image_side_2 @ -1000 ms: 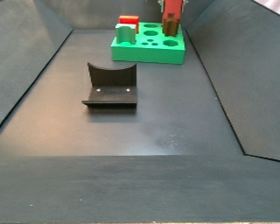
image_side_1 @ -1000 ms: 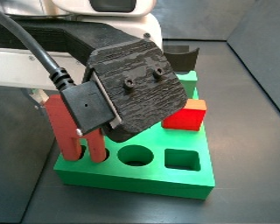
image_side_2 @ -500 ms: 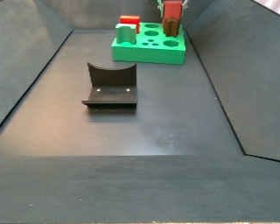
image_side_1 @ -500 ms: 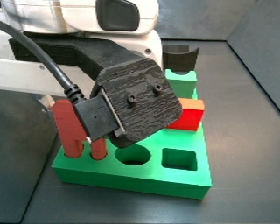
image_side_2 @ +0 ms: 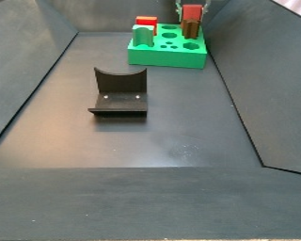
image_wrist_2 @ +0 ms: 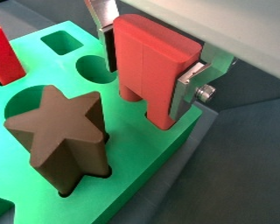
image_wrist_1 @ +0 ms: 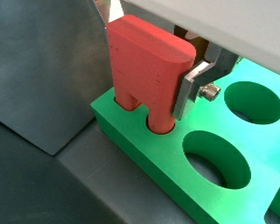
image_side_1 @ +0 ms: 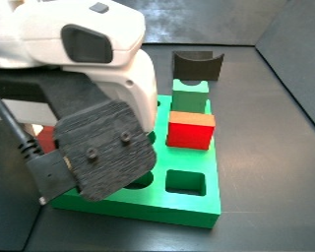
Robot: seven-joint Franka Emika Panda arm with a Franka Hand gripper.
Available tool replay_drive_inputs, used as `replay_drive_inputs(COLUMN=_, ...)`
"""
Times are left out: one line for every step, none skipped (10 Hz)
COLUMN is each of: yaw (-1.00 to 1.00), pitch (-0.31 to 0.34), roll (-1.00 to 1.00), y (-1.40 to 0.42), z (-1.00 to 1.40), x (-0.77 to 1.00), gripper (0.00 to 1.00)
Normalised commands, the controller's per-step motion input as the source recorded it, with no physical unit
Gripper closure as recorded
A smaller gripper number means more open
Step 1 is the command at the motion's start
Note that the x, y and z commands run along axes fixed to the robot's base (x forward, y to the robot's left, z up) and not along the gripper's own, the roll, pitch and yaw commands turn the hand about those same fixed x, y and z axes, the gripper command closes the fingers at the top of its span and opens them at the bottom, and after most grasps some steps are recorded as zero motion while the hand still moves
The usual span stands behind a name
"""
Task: Pick up the square-circle object. Move up. Rotate the square-circle object. Move to above the board. Insert the square-circle object.
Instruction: Insert the square-circle object.
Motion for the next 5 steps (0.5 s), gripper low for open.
replay_drive_inputs(yaw=-0.07, pitch=-0.029, roll=0.04, y=-0.07, z=-1.00, x=0.05, gripper=1.00)
replay_drive_inputs(yaw=0.00, pitch=-0.029, roll=0.00, y=-0.05, z=-1.00, x=0.04, gripper=1.00)
replay_drive_inputs(yaw=-0.08, pitch=-0.084, roll=-0.17, y=0.05, z=-0.35, x=-0.01, gripper=1.00)
replay_drive_inputs(yaw=0.00, pitch=-0.004, roll=0.00, y=0.00, z=0.00, x=0.00, gripper=1.00)
replay_drive_inputs(yaw=0.00, pitch=0.000, roll=0.00, y=0.00, z=0.00, x=0.00, gripper=1.00)
